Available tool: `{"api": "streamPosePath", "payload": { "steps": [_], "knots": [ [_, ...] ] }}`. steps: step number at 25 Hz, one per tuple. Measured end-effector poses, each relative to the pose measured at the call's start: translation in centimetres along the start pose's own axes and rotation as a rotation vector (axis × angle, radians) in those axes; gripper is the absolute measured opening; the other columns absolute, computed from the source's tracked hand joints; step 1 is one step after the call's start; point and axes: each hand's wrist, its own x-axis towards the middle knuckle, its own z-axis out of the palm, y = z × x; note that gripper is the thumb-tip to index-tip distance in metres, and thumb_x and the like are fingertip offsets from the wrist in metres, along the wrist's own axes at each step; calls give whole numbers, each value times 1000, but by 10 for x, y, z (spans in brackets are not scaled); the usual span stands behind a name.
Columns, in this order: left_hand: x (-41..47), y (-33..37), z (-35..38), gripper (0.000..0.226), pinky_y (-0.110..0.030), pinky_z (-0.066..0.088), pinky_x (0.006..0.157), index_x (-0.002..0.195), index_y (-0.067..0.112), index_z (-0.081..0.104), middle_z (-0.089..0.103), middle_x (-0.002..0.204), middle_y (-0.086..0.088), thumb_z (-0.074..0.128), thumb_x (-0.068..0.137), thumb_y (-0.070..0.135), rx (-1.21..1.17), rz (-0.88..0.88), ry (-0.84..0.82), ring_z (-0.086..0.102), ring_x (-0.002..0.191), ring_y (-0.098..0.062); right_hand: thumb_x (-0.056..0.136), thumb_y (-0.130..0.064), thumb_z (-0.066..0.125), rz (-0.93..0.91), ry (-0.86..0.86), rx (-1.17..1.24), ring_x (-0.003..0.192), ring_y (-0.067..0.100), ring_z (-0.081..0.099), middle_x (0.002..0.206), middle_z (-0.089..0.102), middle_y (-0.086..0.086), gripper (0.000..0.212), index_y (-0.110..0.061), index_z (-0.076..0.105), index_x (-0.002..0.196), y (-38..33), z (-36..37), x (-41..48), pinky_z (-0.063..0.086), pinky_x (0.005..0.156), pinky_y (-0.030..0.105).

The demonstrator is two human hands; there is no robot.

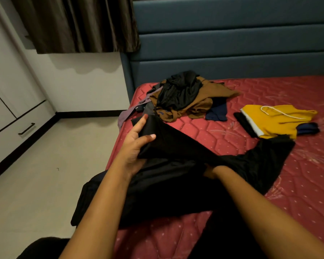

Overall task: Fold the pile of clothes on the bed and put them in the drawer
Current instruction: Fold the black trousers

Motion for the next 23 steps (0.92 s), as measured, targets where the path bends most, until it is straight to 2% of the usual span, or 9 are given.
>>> {"api": "streamPosePath", "payload": {
  "steps": [2, 8, 10, 12, 13, 15, 18, 21, 23],
  "knots": [
    [9, -24, 6, 69, -28, 53, 88, 141, 25, 44, 63, 121, 2, 51, 84, -15, 146, -69, -24, 63, 105, -16, 103, -40, 29, 222, 115, -205, 147, 24, 16, 161, 11, 8, 58, -17, 14, 154, 60, -20, -6, 19, 118, 35],
    [2, -158, 14, 83, -1, 43, 71, 149, 16, 28, 45, 141, 0, 57, 80, -19, 529, -382, -84, 48, 114, -8, 101, -11, 33, 121, -198, -484, 128, 27, 48, 141, 49, 15, 37, -2, 51, 132, 127, 20, -34, 35, 105, 29],
    [-1, -182, 12, 88, -2, 39, 84, 149, 19, 25, 40, 144, 2, 62, 77, -13, 594, -348, -56, 41, 124, -8, 102, -15, 34, 197, -149, -335, 125, 25, 50, 138, 51, 14, 28, -7, 61, 103, 124, 22, -34, 34, 101, 27],
    [3, -194, 5, 93, -12, 26, 106, 146, 27, 19, 36, 146, 12, 66, 69, 5, 692, -204, -11, 35, 134, -7, 100, -20, 36, 208, -89, -317, 117, 25, 54, 130, 56, 14, 30, -16, 46, 72, 118, 19, -36, 38, 93, 27],
    [6, -198, 1, 95, -15, 17, 111, 145, 29, 15, 33, 145, 19, 64, 65, 13, 759, -143, -17, 32, 135, -5, 100, -21, 36, 209, -62, -316, 116, 25, 54, 128, 58, 13, 29, -13, 51, 76, 120, 21, -32, 39, 91, 26],
    [11, -200, -7, 101, -9, 12, 108, 145, 27, 5, 29, 146, 19, 70, 68, 15, 883, -131, -72, 30, 136, -5, 99, -22, 35, 165, -37, -337, 123, 23, 50, 135, 55, 10, 33, -10, 62, 112, 119, 25, -27, 37, 97, 24],
    [15, -198, -27, 112, -9, 20, 104, 150, 25, 7, 32, 145, 7, 83, 69, 10, 965, -200, -95, 30, 134, -6, 98, -22, 39, 126, -259, -405, 131, 25, 44, 145, 45, 9, 39, -15, 51, 134, 109, 5, -30, 30, 108, 30],
    [6, -180, -63, 113, -21, 28, 108, 152, 22, 18, 35, 143, 2, 88, 63, 18, 1122, -214, 3, 36, 134, -15, 95, -17, 49, 148, -494, -314, 97, 23, 56, 134, 55, 16, 37, -3, 55, 129, 79, -38, -41, 44, 92, 31],
    [-13, -159, -102, 103, -32, 33, 109, 149, 20, 29, 37, 146, -8, 87, 64, 18, 1235, -238, 183, 41, 132, -27, 92, -17, 56, 85, -467, -302, 72, 19, 54, 118, 65, 14, 30, -4, 64, 118, 41, -60, -39, 49, 73, 27]
  ]
}}
